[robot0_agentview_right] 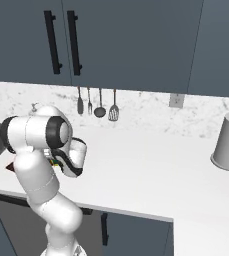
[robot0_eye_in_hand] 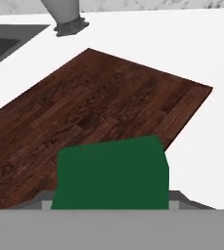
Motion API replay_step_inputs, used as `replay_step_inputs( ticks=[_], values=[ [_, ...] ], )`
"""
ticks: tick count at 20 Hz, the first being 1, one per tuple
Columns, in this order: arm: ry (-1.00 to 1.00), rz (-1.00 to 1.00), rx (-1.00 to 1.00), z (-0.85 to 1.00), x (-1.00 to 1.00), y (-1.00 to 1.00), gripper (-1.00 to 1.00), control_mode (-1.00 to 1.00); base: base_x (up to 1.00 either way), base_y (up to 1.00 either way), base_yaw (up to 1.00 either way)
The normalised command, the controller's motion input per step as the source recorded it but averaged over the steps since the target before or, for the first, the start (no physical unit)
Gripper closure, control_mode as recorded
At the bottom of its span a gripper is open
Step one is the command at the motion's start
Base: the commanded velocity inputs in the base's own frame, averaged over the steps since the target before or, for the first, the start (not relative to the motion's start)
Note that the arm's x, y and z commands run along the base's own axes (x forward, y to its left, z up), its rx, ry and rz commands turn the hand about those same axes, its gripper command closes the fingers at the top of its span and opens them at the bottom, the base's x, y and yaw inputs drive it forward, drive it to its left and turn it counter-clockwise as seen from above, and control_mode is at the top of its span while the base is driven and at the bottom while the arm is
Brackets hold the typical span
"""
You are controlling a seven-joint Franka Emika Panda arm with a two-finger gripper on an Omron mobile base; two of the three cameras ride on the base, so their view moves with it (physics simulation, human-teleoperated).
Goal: Pick up the sponge from the counter and clean the cutting board by briefly scrubbing or pressing down on the cutting board. Once finished, release the sponge.
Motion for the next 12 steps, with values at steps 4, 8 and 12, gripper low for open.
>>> replay_step_inputs(
  ticks=[4, 8, 12],
  values=[
    [-0.12, 0.00, -0.02, 0.85, 0.30, 0.05, 1.00, -1.00, 0.00, 0.00, 0.00],
    [0.05, 0.03, -0.19, 0.27, 0.51, 0.58, 1.00, -1.00, 0.00, 0.00, 0.00],
    [0.26, 0.06, -0.31, -0.02, 0.82, 0.60, 1.00, -1.00, 0.00, 0.00, 0.00]
  ],
)
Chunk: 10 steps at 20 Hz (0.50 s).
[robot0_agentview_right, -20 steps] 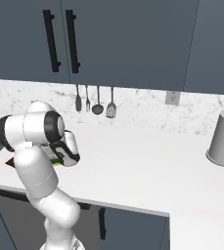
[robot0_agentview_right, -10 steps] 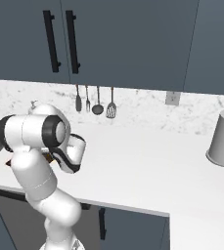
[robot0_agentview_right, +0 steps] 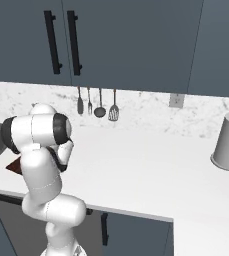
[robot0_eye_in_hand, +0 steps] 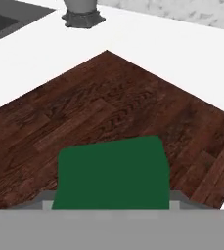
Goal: Pick up the sponge from the counter and clean the cutting board by briefly scrubbing or pressing down on the cutting board. Once finished, release the sponge.
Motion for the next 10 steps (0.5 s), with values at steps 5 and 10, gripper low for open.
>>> replay_step_inputs(
  ticks=[5, 10],
  values=[
    [0.28, 0.00, -0.35, -0.96, 0.16, 0.09, 1.00, -1.00, 0.00, 0.00, 0.00],
    [0.16, 0.00, -0.15, -0.53, 0.05, 0.05, 1.00, -1.00, 0.00, 0.00, 0.00]
  ],
)
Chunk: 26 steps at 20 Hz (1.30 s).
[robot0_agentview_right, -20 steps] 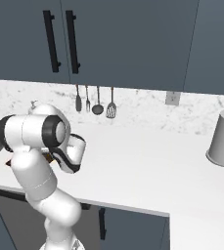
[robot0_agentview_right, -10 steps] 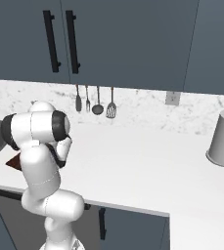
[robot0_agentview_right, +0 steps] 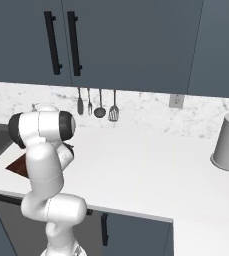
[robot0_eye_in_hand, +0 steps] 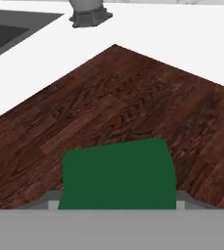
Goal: Pick up the sponge from the counter and clean the cutting board by briefly scrubbing or pressing down on the cutting board. Once finished, release the sponge.
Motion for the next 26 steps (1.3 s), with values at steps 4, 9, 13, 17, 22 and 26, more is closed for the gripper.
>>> replay_step_inputs(
  ticks=[4, 9, 13, 17, 22, 26],
  values=[
    [0.02, 0.02, -0.03, 0.89, 0.55, 0.34, 1.00, -1.00, 0.00, 0.00, 0.00],
    [0.09, 0.06, -0.22, 0.80, 0.76, 0.50, 1.00, -1.00, 0.00, 0.00, 0.00],
    [0.16, 0.02, -0.35, -0.64, 0.22, 0.27, 1.00, -1.00, 0.00, 0.00, 0.00],
    [0.22, 0.00, -0.34, -1.00, 0.00, 0.04, 1.00, -1.00, 0.00, 0.00, 0.00],
    [0.15, -0.02, -0.23, -1.00, -0.17, 0.05, 1.00, -1.00, 0.00, 0.00, 0.00],
    [-0.23, -0.03, 0.02, -0.07, -0.47, 0.10, 1.00, -1.00, 0.00, 0.00, 0.00]
  ],
)
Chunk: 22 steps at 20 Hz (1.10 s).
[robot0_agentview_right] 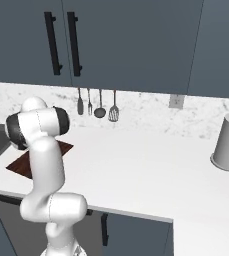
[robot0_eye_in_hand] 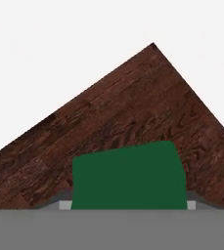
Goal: Pick up the sponge from the counter and clean the cutting board by briefly scrubbing or pressing down on the cutting board. Once finished, release the sponge.
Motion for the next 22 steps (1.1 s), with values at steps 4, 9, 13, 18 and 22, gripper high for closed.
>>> replay_step_inputs(
  ticks=[4, 9, 13, 18, 22],
  values=[
    [-0.46, 0.00, 0.08, 0.83, -0.34, 0.07, 1.00, -1.00, 0.00, 0.00, 0.00],
    [-0.21, 0.00, 0.09, -0.02, -0.10, 0.35, 1.00, -1.00, 0.00, 0.00, 0.00],
    [0.06, 0.00, 0.28, -0.65, 0.02, 0.56, 1.00, -1.00, 0.00, 0.00, 0.00],
    [0.11, 0.00, 0.25, -0.90, 0.11, 0.64, 1.00, -1.00, 0.00, 0.00, 0.00],
    [0.16, 0.00, -0.02, -1.00, 0.00, 0.26, 1.00, -1.00, 0.00, 0.00, 0.00]
  ],
)
